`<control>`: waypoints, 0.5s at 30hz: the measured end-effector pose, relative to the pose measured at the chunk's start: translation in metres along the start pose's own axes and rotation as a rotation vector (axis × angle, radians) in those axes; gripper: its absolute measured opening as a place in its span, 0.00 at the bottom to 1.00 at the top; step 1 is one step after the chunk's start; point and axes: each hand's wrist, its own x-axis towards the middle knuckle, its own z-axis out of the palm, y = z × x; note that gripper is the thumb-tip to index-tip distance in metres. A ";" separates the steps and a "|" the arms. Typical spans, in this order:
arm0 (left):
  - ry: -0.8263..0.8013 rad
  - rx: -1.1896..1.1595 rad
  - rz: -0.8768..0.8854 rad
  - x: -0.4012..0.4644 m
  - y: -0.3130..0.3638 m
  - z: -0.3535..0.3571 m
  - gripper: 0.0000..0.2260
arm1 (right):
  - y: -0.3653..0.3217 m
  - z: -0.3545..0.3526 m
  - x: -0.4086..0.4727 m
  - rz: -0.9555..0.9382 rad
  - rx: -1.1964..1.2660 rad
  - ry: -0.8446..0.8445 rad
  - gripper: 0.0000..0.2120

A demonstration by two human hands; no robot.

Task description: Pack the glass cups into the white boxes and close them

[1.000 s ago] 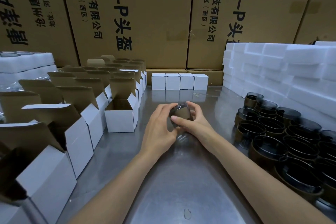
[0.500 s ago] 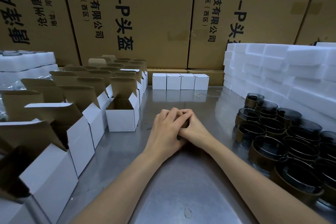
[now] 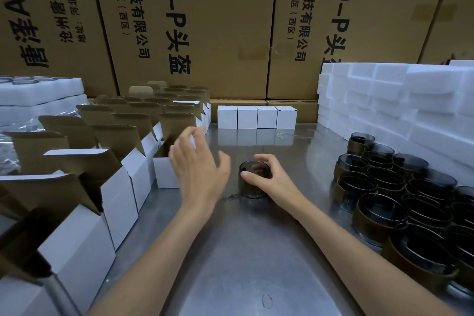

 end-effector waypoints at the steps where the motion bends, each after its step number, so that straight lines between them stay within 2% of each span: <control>1: -0.080 0.082 -0.082 0.003 -0.007 -0.001 0.29 | 0.001 0.000 0.000 -0.001 -0.018 0.001 0.26; 3: -0.278 0.236 -0.216 0.005 -0.018 -0.003 0.37 | 0.001 0.000 0.000 -0.001 -0.026 0.009 0.25; 5: -0.376 0.331 -0.252 0.004 -0.024 -0.002 0.39 | 0.001 0.000 0.001 0.002 -0.008 0.015 0.24; 8: -0.332 0.383 -0.158 0.001 -0.018 -0.002 0.35 | 0.002 -0.001 -0.001 -0.013 -0.015 -0.004 0.23; 11: -0.276 0.331 -0.058 -0.004 -0.006 0.001 0.30 | 0.002 0.000 -0.002 -0.034 -0.019 -0.019 0.22; 15: -0.339 0.184 0.045 -0.011 0.011 0.008 0.31 | 0.001 0.000 -0.003 -0.052 -0.008 0.036 0.23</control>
